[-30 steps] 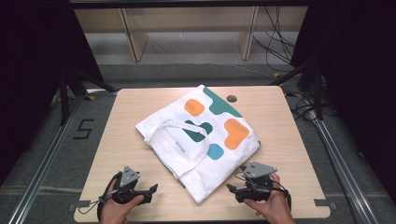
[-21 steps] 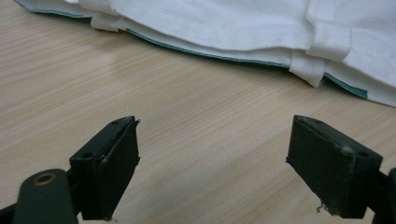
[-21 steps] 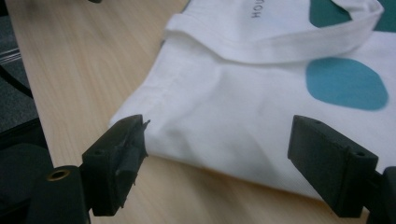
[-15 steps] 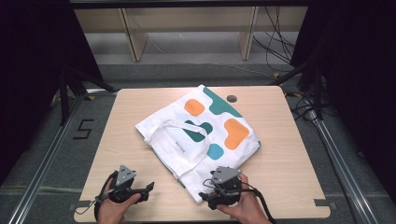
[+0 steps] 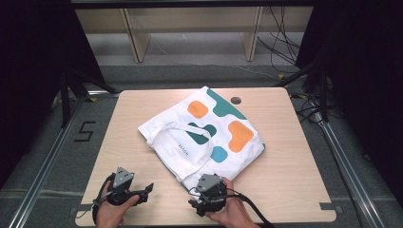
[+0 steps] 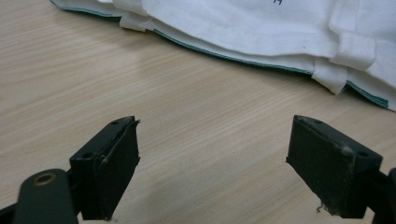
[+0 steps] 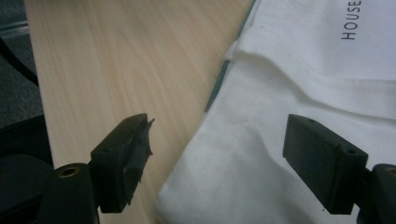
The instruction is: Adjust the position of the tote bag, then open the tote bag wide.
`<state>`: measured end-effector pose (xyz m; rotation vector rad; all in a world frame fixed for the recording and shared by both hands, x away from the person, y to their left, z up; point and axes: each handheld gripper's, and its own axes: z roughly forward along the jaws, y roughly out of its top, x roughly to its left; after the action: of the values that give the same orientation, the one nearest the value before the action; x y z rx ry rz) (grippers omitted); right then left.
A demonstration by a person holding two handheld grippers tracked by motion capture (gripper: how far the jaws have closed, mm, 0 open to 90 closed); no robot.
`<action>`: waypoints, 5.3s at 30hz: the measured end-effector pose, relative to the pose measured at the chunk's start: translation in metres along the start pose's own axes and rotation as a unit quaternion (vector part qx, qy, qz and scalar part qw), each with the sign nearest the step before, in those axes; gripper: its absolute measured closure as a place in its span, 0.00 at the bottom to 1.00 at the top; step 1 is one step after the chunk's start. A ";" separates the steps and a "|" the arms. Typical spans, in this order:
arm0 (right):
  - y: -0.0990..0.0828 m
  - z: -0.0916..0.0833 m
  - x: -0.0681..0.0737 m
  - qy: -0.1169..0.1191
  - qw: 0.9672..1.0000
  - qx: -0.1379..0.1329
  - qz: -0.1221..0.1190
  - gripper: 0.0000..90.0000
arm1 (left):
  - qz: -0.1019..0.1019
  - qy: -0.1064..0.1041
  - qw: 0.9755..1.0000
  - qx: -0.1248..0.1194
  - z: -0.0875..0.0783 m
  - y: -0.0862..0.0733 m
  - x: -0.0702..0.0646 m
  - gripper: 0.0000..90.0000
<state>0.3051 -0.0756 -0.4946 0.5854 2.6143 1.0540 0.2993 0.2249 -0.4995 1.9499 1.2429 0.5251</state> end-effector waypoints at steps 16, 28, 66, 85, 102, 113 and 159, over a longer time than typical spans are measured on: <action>-0.011 -0.001 0.002 -0.035 0.997 0.047 -0.051 0.66 | 0.011 -0.004 1.000 0.007 -0.001 0.000 0.001 0.18; -0.038 -0.059 -0.032 -0.045 0.998 0.039 -0.032 0.97 | -0.005 -0.011 1.000 -0.010 0.002 -0.001 -0.002 0.18; -0.094 -0.143 -0.099 -0.112 0.992 -0.036 0.040 0.90 | 0.094 0.004 0.994 -0.053 0.069 0.041 -0.003 0.49; -0.110 -0.114 -0.097 -0.115 0.991 0.054 0.040 0.84 | 0.111 -0.014 0.991 -0.074 0.069 0.048 -0.005 0.76; -0.123 -0.129 -0.119 -0.148 0.986 0.032 0.068 0.89 | 0.179 -0.079 0.981 -0.016 0.053 0.038 -0.032 0.91; -0.117 -0.149 -0.108 -0.145 0.987 0.005 0.073 0.96 | 0.184 -0.098 0.977 -0.034 0.029 0.029 -0.040 0.93; -0.093 -0.186 -0.111 -0.141 0.980 -0.102 0.097 0.97 | 0.173 -0.094 0.973 -0.122 -0.025 0.064 -0.045 0.96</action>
<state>0.3074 -0.2992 -0.4199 0.8835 2.2070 1.1818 0.2999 0.1779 -0.4317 1.9584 0.6888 0.6189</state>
